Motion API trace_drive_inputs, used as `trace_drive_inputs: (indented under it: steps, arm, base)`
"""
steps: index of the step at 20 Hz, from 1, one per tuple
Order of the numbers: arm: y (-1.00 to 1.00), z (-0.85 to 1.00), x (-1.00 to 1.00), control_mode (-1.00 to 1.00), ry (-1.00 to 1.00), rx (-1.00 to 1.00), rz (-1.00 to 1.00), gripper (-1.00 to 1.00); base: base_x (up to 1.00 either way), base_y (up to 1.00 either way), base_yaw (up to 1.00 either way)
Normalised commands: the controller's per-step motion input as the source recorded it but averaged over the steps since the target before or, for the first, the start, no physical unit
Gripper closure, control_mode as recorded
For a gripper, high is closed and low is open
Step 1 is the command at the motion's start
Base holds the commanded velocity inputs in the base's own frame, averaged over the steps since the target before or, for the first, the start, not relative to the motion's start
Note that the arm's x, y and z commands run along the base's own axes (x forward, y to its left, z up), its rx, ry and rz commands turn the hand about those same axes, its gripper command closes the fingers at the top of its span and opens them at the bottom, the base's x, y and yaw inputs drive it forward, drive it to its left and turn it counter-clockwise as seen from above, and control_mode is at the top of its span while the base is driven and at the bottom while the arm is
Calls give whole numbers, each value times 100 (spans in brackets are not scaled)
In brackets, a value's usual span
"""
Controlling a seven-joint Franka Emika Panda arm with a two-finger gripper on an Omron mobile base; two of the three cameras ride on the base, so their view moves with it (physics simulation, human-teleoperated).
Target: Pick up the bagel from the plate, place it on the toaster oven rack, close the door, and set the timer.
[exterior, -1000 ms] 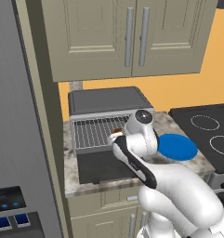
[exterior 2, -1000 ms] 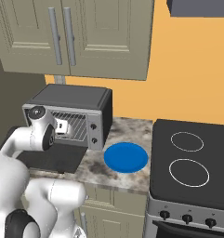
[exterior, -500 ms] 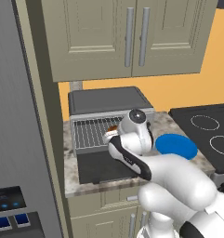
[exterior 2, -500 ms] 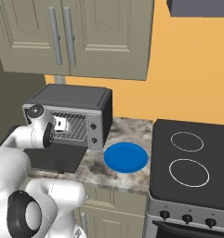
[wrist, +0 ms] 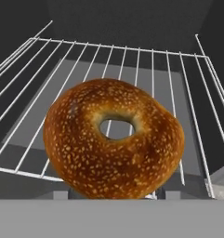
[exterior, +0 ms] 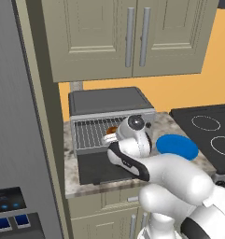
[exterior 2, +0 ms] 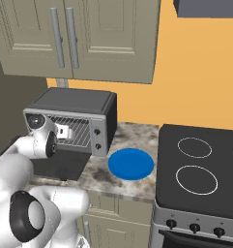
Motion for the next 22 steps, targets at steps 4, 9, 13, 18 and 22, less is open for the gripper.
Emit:
trace_drive_inputs:
  steps: [4,9,13,18,22]
  arm:
    - [3,-6,19,-100,-7,0,0,100]
    - [4,-4,22,-100,-4,0,0,100]
    - [4,-13,27,-100,0,0,0,100]
    - [3,-19,28,-100,0,0,0,100]
    - [4,-18,30,-100,0,0,0,100]
  base:
    - [0,0,0]
    - [0,0,0]
    - [0,0,0]
    - [0,0,0]
    - [0,0,0]
